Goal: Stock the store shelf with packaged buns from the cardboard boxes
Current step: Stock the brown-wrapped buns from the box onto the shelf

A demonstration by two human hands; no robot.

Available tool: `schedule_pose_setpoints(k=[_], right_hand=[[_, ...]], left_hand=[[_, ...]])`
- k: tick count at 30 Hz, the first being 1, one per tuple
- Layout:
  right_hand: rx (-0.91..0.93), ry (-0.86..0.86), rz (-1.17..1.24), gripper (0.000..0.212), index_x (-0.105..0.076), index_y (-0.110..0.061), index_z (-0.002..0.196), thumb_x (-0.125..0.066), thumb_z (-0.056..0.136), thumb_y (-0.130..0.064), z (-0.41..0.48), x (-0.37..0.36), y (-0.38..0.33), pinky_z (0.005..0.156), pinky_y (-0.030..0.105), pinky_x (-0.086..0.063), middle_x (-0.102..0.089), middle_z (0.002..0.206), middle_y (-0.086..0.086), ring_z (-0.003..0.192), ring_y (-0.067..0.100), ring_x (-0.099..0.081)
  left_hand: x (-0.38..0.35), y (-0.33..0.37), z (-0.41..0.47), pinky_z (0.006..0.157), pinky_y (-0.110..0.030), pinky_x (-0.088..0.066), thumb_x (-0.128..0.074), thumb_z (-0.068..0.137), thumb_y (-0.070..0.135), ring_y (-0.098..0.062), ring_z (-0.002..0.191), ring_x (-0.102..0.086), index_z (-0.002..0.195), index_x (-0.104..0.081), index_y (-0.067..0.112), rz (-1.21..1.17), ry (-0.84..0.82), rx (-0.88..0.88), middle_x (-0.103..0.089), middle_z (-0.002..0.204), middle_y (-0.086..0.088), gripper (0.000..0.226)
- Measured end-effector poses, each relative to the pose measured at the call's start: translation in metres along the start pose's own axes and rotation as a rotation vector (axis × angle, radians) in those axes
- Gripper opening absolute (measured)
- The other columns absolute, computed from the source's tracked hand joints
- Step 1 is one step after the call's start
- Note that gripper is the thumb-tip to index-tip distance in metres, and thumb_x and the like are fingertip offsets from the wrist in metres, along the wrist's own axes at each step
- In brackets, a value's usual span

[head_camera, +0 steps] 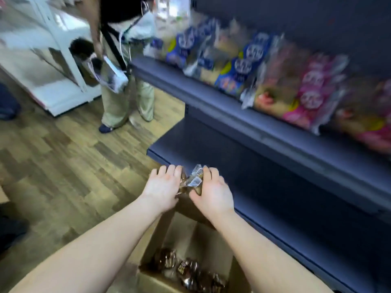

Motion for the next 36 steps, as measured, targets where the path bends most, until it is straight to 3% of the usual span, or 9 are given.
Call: schedule_pose_setpoints(k=[2, 5, 8, 12, 15, 18, 22, 30, 36], right_hand=[[0.042, 0.102, -0.029, 0.075, -0.019, -0.012, 0.149, -0.050, 0.087, -0.041, 0.001, 0.045, -0.011, 0.092, 0.037, -0.042, -0.035, 0.139, 0.006, 0.115, 0.028, -0.046], [0.067, 0.217, -0.079, 0.076, -0.018, -0.014, 0.150, -0.051, 0.087, -0.041, -0.002, 0.106, -0.017, 0.089, 0.038, -0.044, -0.038, 0.137, 0.007, 0.113, 0.028, -0.048], [0.034, 0.318, -0.121, 0.075, -0.019, -0.015, 0.150, -0.052, 0.087, -0.042, -0.008, 0.161, -0.015, 0.093, 0.039, -0.042, -0.037, 0.141, 0.009, 0.118, 0.030, -0.046], [-0.030, 0.435, -0.190, 0.072, -0.022, -0.015, 0.149, -0.049, 0.088, -0.041, -0.021, 0.221, -0.001, 0.097, 0.039, -0.039, -0.038, 0.146, 0.009, 0.124, 0.030, -0.042], [-0.076, 0.469, -0.259, 0.067, -0.023, -0.018, 0.148, -0.044, 0.090, -0.044, -0.037, 0.263, 0.017, 0.099, 0.039, -0.038, -0.040, 0.145, 0.006, 0.127, 0.028, -0.039], [-0.157, 0.513, -0.287, 0.062, -0.030, -0.019, 0.145, -0.044, 0.089, -0.044, -0.060, 0.302, 0.044, 0.097, 0.040, -0.039, -0.048, 0.137, 0.008, 0.124, 0.029, -0.042], [-0.292, 0.557, -0.316, 0.058, -0.041, -0.018, 0.139, -0.048, 0.087, -0.042, -0.107, 0.331, 0.091, 0.091, 0.039, -0.042, -0.055, 0.128, 0.010, 0.117, 0.032, -0.047], [-0.545, 0.535, -0.344, 0.059, -0.040, -0.018, 0.139, -0.049, 0.086, -0.041, -0.196, 0.336, 0.183, 0.087, 0.038, -0.044, -0.055, 0.125, 0.008, 0.111, 0.030, -0.048], [-0.641, 0.543, -0.315, 0.055, -0.044, -0.018, 0.137, -0.053, 0.086, -0.036, -0.235, 0.345, 0.239, 0.086, 0.039, -0.045, -0.048, 0.128, 0.010, 0.108, 0.033, -0.050]], left_hand=[[0.043, -0.011, 0.001, 0.093, -0.040, -0.040, -0.062, 0.079, 0.039, -0.029, 0.117, -0.048, 0.143, -0.027, 0.007, -0.027, 0.128, -0.007, -0.046, 0.130, -0.008, 0.080], [0.098, -0.020, 0.005, 0.072, -0.039, -0.049, -0.078, 0.051, 0.036, -0.031, 0.087, -0.062, 0.123, -0.055, 0.004, -0.026, 0.246, -0.052, -0.063, 0.103, -0.010, 0.082], [0.150, -0.019, 0.009, 0.064, -0.037, -0.051, -0.081, 0.037, 0.034, -0.031, 0.076, -0.064, 0.113, -0.061, 0.005, -0.019, 0.388, -0.107, -0.065, 0.092, -0.009, 0.084], [0.213, -0.005, 0.016, 0.073, -0.041, -0.050, -0.075, 0.054, 0.038, -0.032, 0.093, -0.061, 0.127, -0.052, 0.006, -0.018, 0.426, -0.172, -0.062, 0.110, -0.010, 0.083], [0.252, 0.015, 0.023, 0.089, -0.043, -0.042, -0.065, 0.073, 0.041, -0.032, 0.115, -0.049, 0.142, -0.032, 0.011, -0.005, 0.458, -0.243, -0.047, 0.131, -0.008, 0.082], [0.287, 0.040, 0.033, 0.096, -0.044, -0.038, -0.058, 0.081, 0.049, -0.031, 0.123, -0.042, 0.144, -0.023, 0.013, -0.003, 0.496, -0.327, -0.040, 0.137, -0.008, 0.080], [0.310, 0.098, 0.036, 0.099, -0.043, -0.035, -0.060, 0.082, 0.047, -0.033, 0.125, -0.040, 0.143, -0.023, 0.013, -0.014, 0.457, -0.453, -0.040, 0.138, -0.011, 0.079], [0.318, 0.222, 0.033, 0.091, -0.039, -0.042, -0.060, 0.080, 0.039, -0.034, 0.122, -0.045, 0.143, -0.027, 0.020, -0.062, 0.396, -0.699, -0.044, 0.136, -0.009, 0.073], [0.317, 0.308, 0.022, 0.099, -0.037, -0.038, -0.063, 0.079, 0.039, -0.030, 0.130, -0.038, 0.147, -0.023, 0.026, -0.162, 0.402, -0.805, -0.036, 0.145, -0.003, 0.081]])
Point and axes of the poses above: each hand's wrist, its own z-axis towards the middle knuckle, its own x-axis out of the back of the hand, y = z × x, the point moved 1 cm from there along z, towards the middle knuckle
